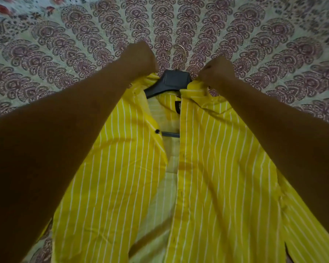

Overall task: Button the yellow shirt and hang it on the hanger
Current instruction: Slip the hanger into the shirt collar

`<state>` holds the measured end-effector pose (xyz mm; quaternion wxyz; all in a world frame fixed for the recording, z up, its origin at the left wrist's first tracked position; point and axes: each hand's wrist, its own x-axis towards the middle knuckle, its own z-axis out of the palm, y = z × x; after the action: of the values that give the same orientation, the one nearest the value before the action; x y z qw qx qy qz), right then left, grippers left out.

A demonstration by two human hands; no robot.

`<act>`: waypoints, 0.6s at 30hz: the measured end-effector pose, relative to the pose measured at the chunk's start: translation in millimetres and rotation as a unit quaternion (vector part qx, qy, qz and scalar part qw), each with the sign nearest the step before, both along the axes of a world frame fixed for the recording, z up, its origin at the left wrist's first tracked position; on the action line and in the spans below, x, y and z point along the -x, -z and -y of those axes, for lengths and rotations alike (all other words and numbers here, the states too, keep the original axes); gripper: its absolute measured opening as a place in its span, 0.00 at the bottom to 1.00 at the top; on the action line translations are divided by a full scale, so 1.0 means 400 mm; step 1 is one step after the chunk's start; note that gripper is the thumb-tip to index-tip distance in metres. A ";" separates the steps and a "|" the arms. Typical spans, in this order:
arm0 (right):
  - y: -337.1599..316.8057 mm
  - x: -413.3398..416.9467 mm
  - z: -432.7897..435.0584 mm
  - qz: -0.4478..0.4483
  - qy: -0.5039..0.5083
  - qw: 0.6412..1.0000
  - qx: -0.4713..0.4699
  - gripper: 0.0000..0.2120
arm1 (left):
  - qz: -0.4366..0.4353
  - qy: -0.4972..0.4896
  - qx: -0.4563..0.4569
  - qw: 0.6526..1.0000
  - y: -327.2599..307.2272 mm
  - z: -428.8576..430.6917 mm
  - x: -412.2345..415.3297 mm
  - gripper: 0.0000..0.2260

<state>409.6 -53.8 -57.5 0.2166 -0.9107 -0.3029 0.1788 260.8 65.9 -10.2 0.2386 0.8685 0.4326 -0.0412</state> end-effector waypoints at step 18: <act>0.016 0.142 0.134 -0.087 -0.059 0.976 -0.189 0.20 | 0.209 -0.070 0.218 0.951 0.052 0.123 0.098 0.17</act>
<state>352.7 -107.2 -64.0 0.3993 -0.8149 -0.3645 0.2090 221.5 16.5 -31.2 0.5093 0.7520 0.4135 0.0646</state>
